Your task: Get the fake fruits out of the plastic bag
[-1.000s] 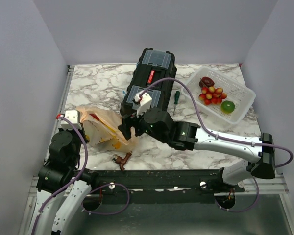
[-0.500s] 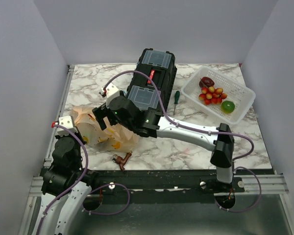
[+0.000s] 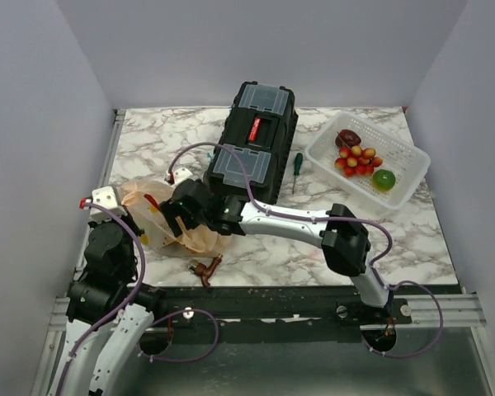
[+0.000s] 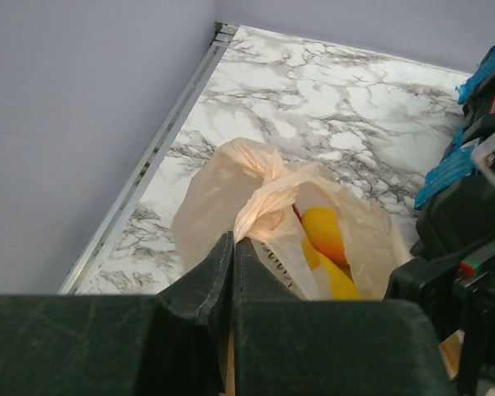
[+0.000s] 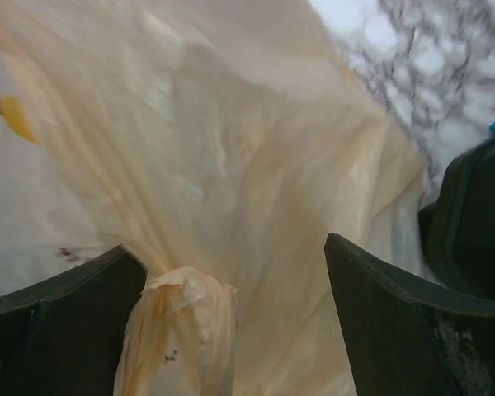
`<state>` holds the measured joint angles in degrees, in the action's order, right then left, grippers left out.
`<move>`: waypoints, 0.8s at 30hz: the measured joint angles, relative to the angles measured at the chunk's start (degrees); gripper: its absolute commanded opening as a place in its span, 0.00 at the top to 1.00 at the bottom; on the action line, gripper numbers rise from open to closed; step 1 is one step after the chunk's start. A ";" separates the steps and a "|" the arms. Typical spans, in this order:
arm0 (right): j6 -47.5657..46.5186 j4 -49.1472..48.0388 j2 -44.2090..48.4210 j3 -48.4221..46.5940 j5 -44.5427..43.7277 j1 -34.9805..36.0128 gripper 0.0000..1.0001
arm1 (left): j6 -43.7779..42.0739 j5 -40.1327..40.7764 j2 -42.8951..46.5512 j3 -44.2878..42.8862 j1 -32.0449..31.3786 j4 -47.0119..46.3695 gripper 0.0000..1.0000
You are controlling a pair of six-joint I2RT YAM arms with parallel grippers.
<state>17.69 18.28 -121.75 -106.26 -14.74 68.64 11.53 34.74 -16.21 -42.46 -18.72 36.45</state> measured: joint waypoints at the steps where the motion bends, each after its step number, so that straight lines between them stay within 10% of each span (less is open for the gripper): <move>1: 1.36 -0.70 0.17 1.97 0.26 0.00 0.20 | 0.48 0.00 -0.70 -0.61 0.00 0.02 1.00; 10: 9.16 -9.29 1.18 11.82 3.21 0.00 0.72 | 5.20 -0.72 -9.14 -2.64 0.00 0.87 0.30; 24: 10.75 -15.93 1.75 13.55 4.20 0.04 0.99 | 18.60 -8.46 -11.56 -19.67 0.00 16.02 0.27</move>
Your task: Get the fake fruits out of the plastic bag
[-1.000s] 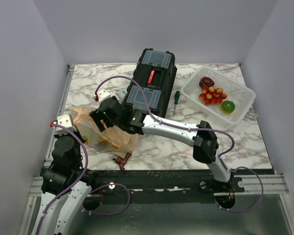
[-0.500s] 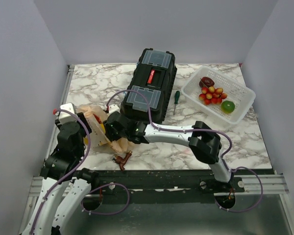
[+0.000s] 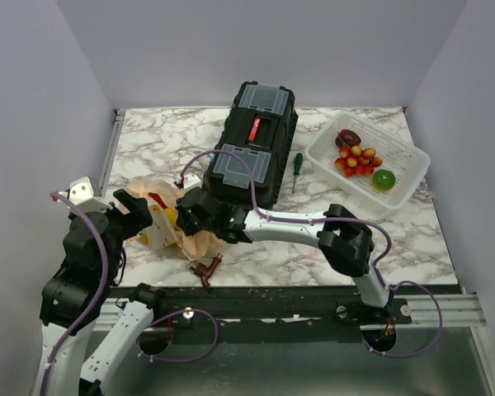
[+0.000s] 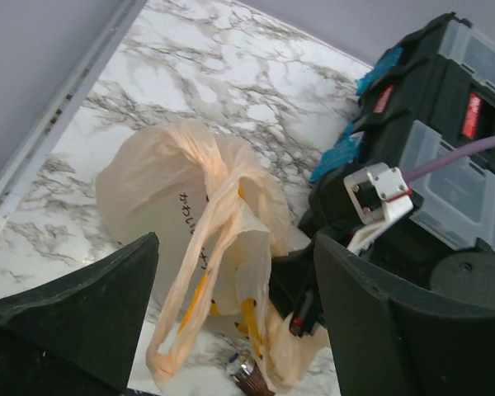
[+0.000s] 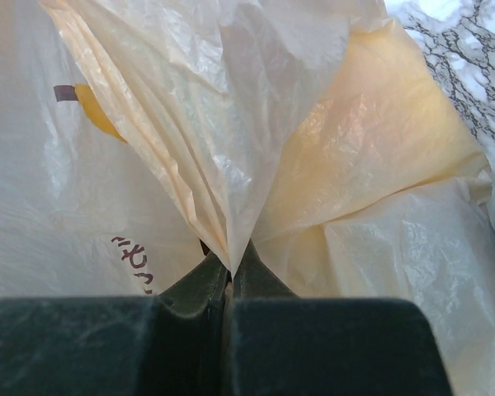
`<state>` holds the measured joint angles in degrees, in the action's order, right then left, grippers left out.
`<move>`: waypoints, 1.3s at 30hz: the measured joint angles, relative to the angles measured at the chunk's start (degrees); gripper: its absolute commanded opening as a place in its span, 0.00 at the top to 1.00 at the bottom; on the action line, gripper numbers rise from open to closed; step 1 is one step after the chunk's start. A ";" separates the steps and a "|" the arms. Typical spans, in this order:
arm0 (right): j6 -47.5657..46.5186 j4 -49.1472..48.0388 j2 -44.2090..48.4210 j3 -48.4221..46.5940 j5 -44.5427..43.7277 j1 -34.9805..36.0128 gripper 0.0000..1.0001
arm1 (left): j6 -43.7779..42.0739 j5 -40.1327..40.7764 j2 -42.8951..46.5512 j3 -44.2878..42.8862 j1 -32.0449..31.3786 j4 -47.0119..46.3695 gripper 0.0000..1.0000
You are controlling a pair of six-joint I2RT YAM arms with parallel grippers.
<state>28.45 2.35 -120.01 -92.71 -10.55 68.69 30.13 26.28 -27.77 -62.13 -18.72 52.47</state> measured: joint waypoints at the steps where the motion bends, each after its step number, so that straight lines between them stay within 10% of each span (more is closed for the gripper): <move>1: -0.02 0.00 0.07 0.15 -0.13 0.00 0.99 | 0.83 -0.90 0.55 -0.44 0.00 0.85 0.29; 20: 1.55 -8.85 11.39 9.40 -1.20 0.00 0.99 | 22.40 -14.16 0.33 11.50 0.00 9.20 0.25; 26: 1.33 -9.14 12.02 9.68 -2.43 0.00 0.97 | 24.68 -10.03 -7.54 16.02 0.02 4.98 0.44; 32: -2.95 -7.63 12.02 8.85 -9.05 -0.04 0.88 | 25.83 -2.29 -10.49 18.93 1.16 5.49 0.93; 39: -9.53 -2.03 11.43 0.83 -16.90 -3.23 0.84 | 20.63 -1.03 -3.08 24.15 3.41 0.96 1.00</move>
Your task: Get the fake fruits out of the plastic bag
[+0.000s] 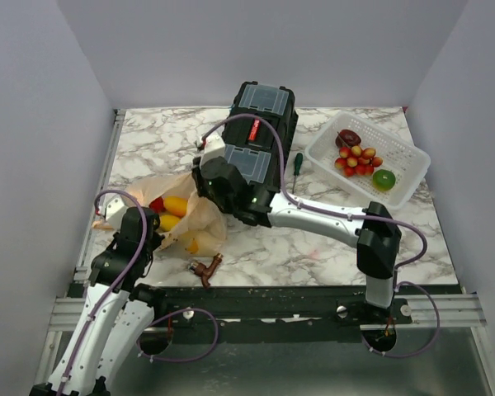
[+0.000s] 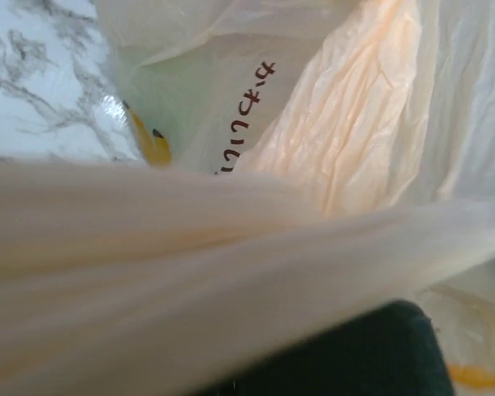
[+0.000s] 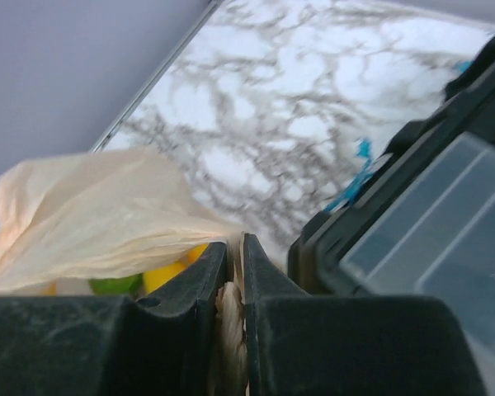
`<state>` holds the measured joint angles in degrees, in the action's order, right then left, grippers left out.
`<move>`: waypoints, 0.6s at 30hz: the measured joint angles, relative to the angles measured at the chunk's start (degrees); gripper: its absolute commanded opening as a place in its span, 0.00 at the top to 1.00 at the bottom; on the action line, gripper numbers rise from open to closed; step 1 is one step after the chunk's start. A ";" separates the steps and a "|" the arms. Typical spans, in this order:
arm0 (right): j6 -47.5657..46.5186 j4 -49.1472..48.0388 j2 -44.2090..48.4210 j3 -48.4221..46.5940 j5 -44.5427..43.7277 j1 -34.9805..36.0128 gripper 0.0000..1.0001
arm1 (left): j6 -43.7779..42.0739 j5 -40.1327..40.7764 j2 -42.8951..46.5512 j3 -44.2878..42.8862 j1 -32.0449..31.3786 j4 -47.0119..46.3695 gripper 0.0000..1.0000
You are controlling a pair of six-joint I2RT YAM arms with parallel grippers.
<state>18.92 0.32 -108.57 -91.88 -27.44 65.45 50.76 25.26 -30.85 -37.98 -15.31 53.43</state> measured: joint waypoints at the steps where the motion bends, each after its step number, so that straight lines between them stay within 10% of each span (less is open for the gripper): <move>1: -1.05 0.57 -0.39 -1.70 -1.07 -0.76 0.83 | -0.66 -0.20 0.59 0.28 0.07 -0.63 1.00; 18: -4.11 24.02 -4.17 -18.32 -2.82 -1.62 0.02 | -10.71 -10.99 2.12 0.50 0.24 -8.09 1.00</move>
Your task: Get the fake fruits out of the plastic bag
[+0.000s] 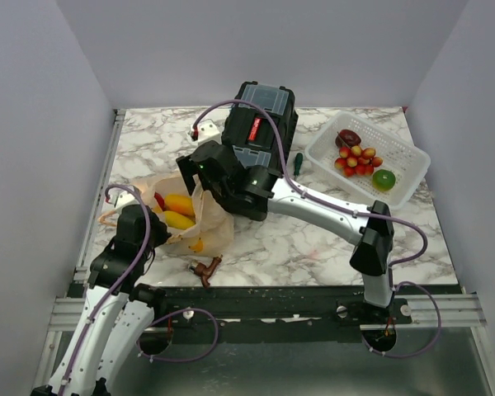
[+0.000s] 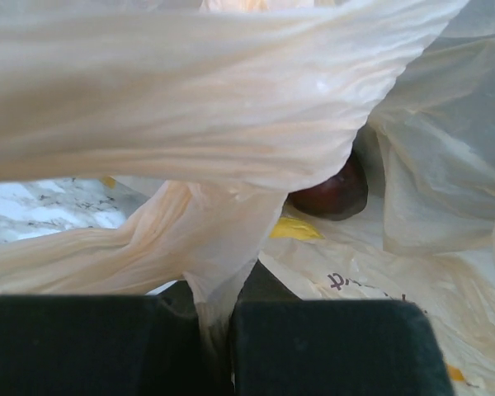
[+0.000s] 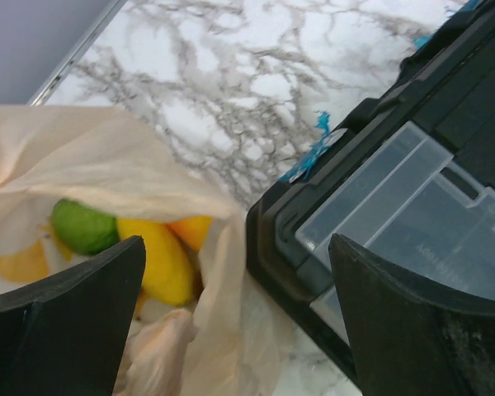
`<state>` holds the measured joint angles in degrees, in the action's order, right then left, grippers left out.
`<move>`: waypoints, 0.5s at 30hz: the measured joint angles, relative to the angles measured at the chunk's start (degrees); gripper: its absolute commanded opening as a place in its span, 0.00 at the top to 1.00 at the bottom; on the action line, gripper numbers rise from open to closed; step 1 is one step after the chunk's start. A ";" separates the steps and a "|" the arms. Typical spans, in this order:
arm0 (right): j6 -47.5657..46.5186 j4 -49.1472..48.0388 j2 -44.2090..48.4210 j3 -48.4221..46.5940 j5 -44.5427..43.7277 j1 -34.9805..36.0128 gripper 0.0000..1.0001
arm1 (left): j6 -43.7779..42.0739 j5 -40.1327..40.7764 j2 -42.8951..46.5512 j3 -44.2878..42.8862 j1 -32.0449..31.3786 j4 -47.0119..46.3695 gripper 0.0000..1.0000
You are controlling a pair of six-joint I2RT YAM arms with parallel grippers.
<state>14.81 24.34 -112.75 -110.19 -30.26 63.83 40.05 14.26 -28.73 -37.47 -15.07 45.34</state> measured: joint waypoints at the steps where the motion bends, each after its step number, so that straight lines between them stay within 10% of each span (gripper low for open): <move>1: 0.94 1.42 0.61 -0.20 1.16 0.26 0.01 | -0.22 -0.42 -0.04 0.00 0.00 -0.24 1.00; 15: 6.29 6.64 2.12 -13.07 14.49 3.48 0.00 | -0.50 -0.85 -1.49 -0.15 0.00 0.26 1.00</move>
<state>21.10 30.98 -110.63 -123.26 -15.77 67.31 39.55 13.41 -30.22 -37.63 -15.07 45.60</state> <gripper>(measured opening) 0.998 0.003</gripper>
